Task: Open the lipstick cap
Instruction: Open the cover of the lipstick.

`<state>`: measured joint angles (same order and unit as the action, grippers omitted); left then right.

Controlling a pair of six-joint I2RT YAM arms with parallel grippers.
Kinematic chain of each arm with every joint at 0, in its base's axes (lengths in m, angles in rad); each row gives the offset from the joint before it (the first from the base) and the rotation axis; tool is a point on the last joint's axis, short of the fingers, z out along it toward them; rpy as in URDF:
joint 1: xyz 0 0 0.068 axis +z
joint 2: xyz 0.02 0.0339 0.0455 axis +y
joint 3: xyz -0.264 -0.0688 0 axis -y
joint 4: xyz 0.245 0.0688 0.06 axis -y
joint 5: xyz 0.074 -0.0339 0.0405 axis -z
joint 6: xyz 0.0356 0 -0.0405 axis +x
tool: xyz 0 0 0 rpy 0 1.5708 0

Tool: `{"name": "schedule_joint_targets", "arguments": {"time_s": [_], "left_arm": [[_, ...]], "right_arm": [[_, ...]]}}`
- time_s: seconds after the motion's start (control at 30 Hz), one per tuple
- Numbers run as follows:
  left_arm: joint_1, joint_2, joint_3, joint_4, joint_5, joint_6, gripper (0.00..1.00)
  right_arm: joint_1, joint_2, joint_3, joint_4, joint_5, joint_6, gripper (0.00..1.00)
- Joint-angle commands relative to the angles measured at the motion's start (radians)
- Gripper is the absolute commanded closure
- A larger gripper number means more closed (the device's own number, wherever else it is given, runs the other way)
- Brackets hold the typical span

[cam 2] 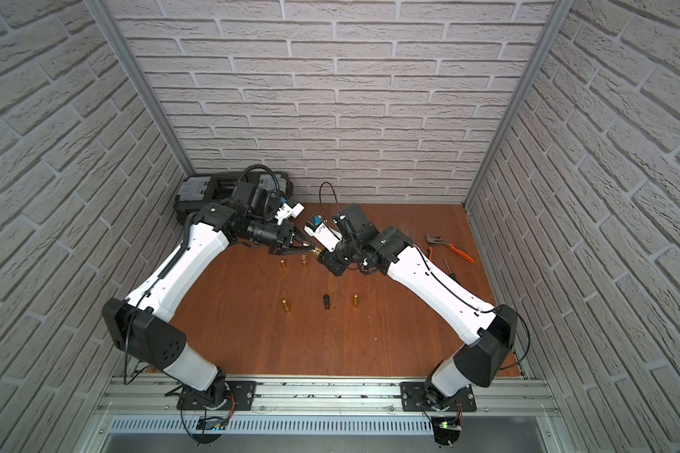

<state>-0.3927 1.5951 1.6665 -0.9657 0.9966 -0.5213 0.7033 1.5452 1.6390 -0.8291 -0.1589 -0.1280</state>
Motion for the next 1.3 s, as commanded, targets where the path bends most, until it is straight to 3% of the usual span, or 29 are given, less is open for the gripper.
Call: {"name": "schedule_joint_targets", "arguments": {"time_s": [0.0, 0.1, 0.4, 0.93, 1.03, 1.13, 1.27], "left_arm": [[0.006, 0.008, -0.007, 0.012, 0.025, -0.002, 0.84], [0.009, 0.013, -0.007, 0.012, 0.026, 0.0, 0.85], [0.046, -0.001, 0.0, -0.003, 0.03, 0.015, 0.9], [0.179, -0.057, 0.012, 0.079, 0.06, -0.068, 0.92], [0.163, -0.037, 0.06, -0.009, -0.069, -0.007, 0.91], [0.101, 0.019, 0.116, -0.086, -0.302, 0.052, 0.92], [0.006, 0.135, 0.149, -0.062, -0.563, 0.08, 0.92]], "right_arm": [[0.005, 0.006, 0.044, 0.025, -0.043, -0.016, 0.77], [0.004, 0.021, 0.062, -0.001, -0.067, -0.024, 0.97], [0.004, -0.017, 0.018, 0.012, 0.0, -0.019, 0.97], [0.004, -0.108, -0.117, 0.074, 0.111, 0.018, 0.97], [0.005, -0.125, -0.122, 0.083, 0.127, 0.025, 0.97], [0.005, -0.143, -0.111, 0.081, 0.138, 0.031, 0.97], [0.004, -0.181, -0.088, 0.058, 0.158, 0.042, 0.97]]}}
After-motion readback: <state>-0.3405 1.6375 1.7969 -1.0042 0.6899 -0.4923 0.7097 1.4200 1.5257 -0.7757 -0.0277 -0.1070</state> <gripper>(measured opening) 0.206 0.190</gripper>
